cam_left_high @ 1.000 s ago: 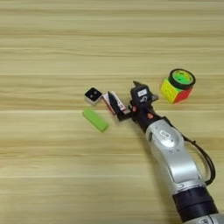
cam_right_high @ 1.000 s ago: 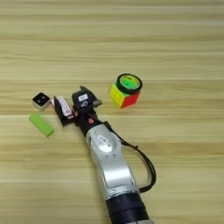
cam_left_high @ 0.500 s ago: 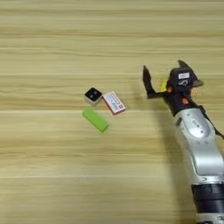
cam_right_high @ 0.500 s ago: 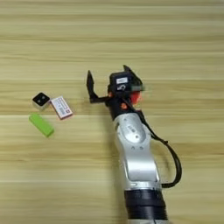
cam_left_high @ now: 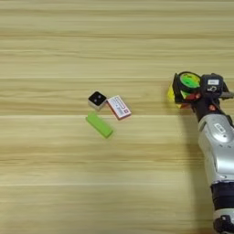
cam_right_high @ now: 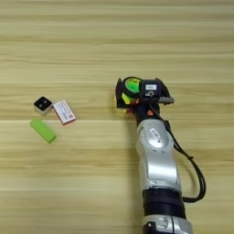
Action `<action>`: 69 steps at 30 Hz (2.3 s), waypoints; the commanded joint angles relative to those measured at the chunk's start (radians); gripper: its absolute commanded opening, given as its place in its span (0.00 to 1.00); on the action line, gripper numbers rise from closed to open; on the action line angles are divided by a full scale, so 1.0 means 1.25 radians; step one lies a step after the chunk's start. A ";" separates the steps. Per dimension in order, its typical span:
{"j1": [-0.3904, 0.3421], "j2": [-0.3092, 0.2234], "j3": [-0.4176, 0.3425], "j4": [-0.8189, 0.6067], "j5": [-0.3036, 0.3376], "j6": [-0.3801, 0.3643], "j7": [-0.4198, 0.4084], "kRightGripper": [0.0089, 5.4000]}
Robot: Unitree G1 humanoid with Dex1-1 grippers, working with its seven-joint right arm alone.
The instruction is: Move the objects on the table
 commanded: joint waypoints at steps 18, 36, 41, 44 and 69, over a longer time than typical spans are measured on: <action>-0.127 -0.056 -0.015 0.135 0.041 -0.055 0.040 0.99; -0.131 -0.058 -0.017 0.145 0.056 -0.064 0.054 0.84; -0.129 -0.057 -0.015 0.142 0.051 -0.070 0.050 0.75; -0.127 -0.057 -0.011 0.141 0.044 -0.076 0.045 0.75; -0.070 0.055 0.170 -0.056 0.020 0.030 0.088 0.75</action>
